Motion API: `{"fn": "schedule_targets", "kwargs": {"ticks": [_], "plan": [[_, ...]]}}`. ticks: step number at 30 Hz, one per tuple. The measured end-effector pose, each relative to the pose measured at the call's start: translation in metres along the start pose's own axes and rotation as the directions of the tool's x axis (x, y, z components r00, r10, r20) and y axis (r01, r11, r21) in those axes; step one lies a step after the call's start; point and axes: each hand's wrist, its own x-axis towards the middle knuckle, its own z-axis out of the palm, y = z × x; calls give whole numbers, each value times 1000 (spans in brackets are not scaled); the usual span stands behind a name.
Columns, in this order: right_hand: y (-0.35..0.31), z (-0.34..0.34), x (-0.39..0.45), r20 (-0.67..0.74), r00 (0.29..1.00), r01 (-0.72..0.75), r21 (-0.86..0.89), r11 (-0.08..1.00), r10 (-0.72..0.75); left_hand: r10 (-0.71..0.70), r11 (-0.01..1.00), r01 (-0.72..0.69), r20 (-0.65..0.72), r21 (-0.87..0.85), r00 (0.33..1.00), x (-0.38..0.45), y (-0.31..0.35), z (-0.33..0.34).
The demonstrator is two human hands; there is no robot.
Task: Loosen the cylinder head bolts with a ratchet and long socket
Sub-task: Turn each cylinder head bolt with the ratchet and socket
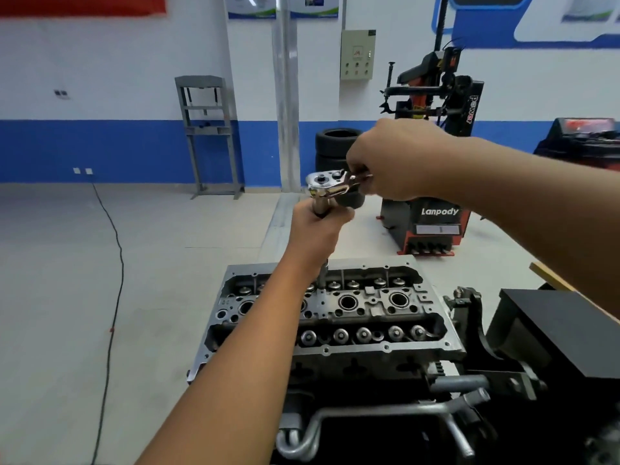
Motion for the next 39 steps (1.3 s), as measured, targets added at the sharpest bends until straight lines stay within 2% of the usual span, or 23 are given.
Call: {"fn": "schedule_targets", "kwargs": {"ticks": [1, 3, 5, 6, 7, 9, 12, 15, 18, 19, 21, 23, 25, 26, 28, 30, 31, 32, 34, 36, 37, 39], "plan": [[0, 1, -4, 25, 1000, 3, 35, 999, -3, 11, 1000, -11, -22, 4, 1000, 2, -2, 1], [-1, -4, -14, 202, 979, -45, 246, 968, -5, 38, 998, -35, -58, 53, 998, 5, -4, 5], [-8, -11, -24, 396, 918, -195, 520, 832, -33, 80, 991, -69, -99, 118, 992, 4, -1, 15], [-12, -10, -26, 424, 905, -237, 580, 779, -41, 93, 989, -77, -125, 129, 988, 3, 0, 18], [-14, -9, -26, 396, 917, -217, 584, 782, -41, 94, 991, -77, -155, 113, 983, 2, -1, 18], [-13, -10, -19, 300, 953, -120, 483, 867, -36, 55, 997, -45, -182, 58, 982, -1, 0, 11], [3, -12, -6, 163, 986, -6, 273, 962, -40, -25, 1000, 26, -81, 14, 996, -8, 4, 2], [5, -1, -4, -38, 999, -27, -33, 999, 26, -61, 998, 61, -59, -4, 996, -8, 9, 3], [-5, 13, -7, -90, 996, -28, -54, 998, 23, 21, 999, -17, -103, 39, 994, 2, 12, 0], [-8, 14, -10, -72, 997, -39, 6, 999, 39, 56, 997, -51, -104, 49, 993, 6, 13, 0], [-12, 13, -17, 47, 995, -100, 262, 960, 91, 81, 995, -75, -84, 62, 993, 10, 15, 6], [-16, 7, -24, 239, 967, -201, 514, 834, 86, 101, 991, -95, -64, 94, 993, 8, 14, 13], [-14, 6, -22, 346, 937, -261, 630, 731, 37, 121, 987, -117, -28, 109, 992, 7, 12, 14], [-9, 6, -19, 353, 935, -264, 632, 729, 32, 99, 990, -97, -19, 99, 995, 8, 11, 12], [6, 4, -10, 258, 965, -171, 491, 854, 45, 43, 998, -43, 12, 51, 999, 9, 12, 9], [16, 10, -6, 77, 992, -107, 146, 984, 97, 7, 1000, -9, 80, 22, 997, 8, 11, 5], [18, 13, -6, 0, 995, -104, 27, 994, 104, 0, 1000, -1, 97, 9, 995, 8, 9, 3], [17, 15, -7, -45, 994, -103, -1, 995, 103, -7, 1000, 8, 96, -10, 995, 7, 8, 0], [6, 16, -14, -58, 994, -90, 71, 993, 94, -18, 999, 20, 49, -32, 999, 6, 8, -6], [-11, 16, -24, 6, 997, -80, 199, 977, 80, -15, 1000, 15, -13, -24, 1000, 12, 6, -6], [-19, 11, -30, 75, 994, -96, 339, 936, 75, -2, 1000, 2, -53, 9, 999, 14, 6, -2], [-29, 2, -36, 313, 950, -232, 650, 724, 24, 22, 995, -15, -66, 97, 998, 15, 8, 7]]}}
